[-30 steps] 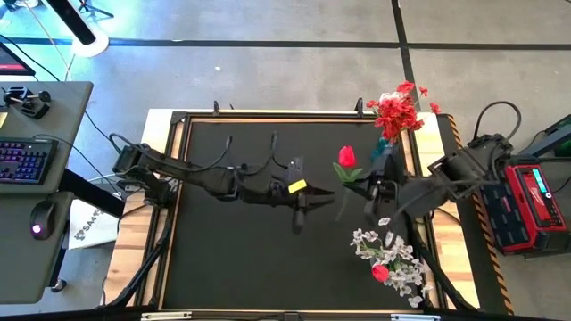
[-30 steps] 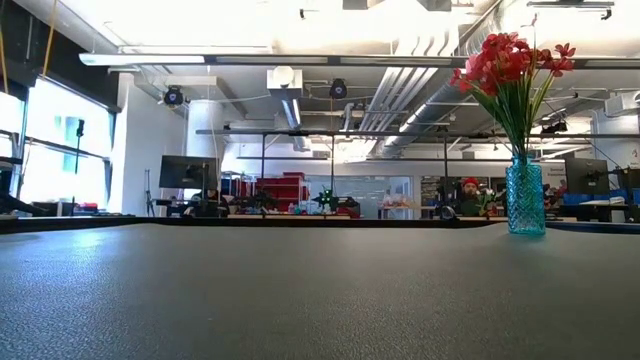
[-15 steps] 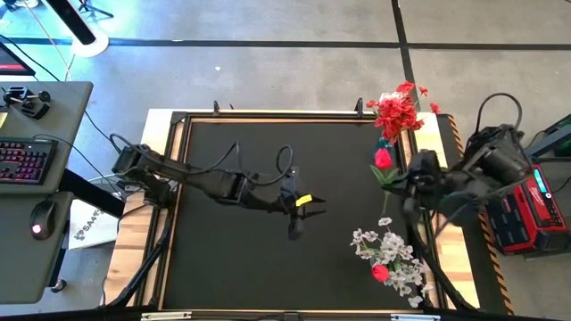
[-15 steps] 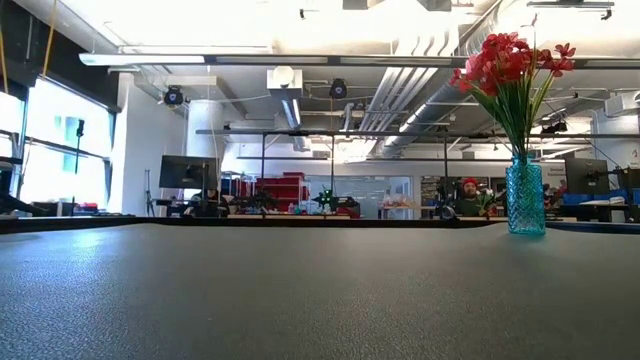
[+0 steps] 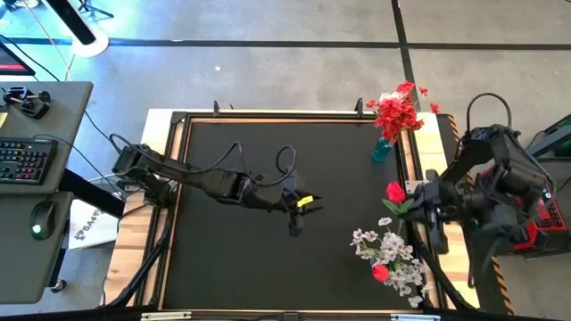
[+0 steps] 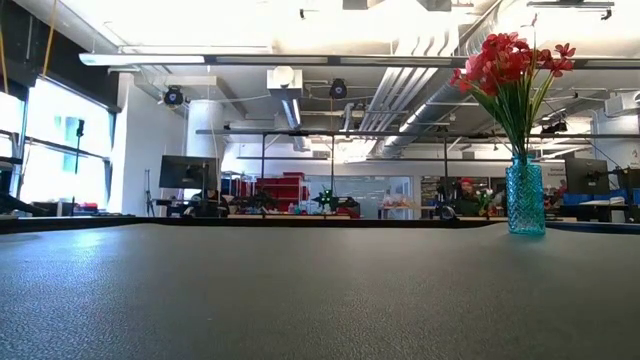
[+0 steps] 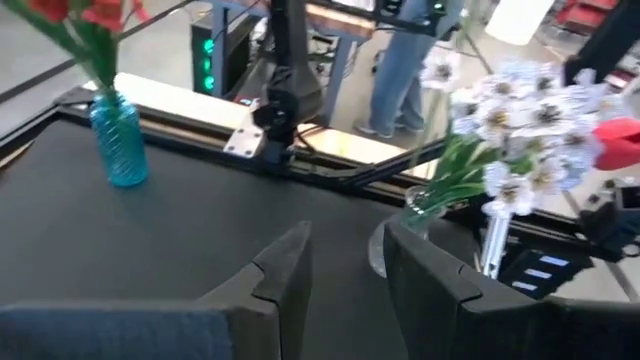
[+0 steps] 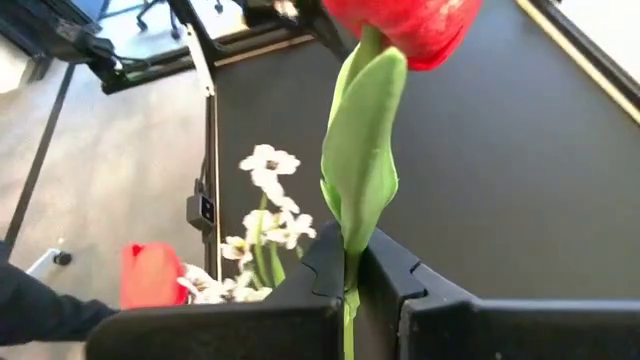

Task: Sort flowers into vase by color
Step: Put the red flower into the transparent vase

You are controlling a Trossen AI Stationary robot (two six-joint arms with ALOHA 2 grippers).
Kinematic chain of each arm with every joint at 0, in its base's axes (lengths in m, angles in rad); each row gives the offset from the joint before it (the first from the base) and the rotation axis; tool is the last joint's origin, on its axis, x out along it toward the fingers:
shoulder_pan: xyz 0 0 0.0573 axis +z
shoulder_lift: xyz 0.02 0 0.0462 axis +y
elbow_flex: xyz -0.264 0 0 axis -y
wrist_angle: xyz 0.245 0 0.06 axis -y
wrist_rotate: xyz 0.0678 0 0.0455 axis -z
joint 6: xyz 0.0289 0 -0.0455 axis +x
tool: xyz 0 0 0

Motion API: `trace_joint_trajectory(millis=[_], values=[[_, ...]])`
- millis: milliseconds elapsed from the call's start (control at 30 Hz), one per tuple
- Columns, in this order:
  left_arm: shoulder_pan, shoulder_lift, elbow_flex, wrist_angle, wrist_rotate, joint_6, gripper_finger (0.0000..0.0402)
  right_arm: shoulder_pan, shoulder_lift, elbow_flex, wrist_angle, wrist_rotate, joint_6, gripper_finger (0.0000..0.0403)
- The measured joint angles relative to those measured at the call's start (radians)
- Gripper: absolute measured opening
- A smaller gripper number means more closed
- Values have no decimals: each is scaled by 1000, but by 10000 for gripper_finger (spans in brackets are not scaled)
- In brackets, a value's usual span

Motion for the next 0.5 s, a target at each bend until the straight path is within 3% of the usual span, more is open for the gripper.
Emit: trace_joint_trajectory(millis=[100, 367, 500], values=[[0, 0, 0, -15, -12, -15, 115, 58, 12, -23, 4, 63, 32, 0], [5, 0, 0, -16, -11, -34, 115, 192, -14, -275, -1, 130, 336, 0], [23, 0, 0, -16, 13, -54, 115, 246, -13, -338, 18, 221, 410, 0]])
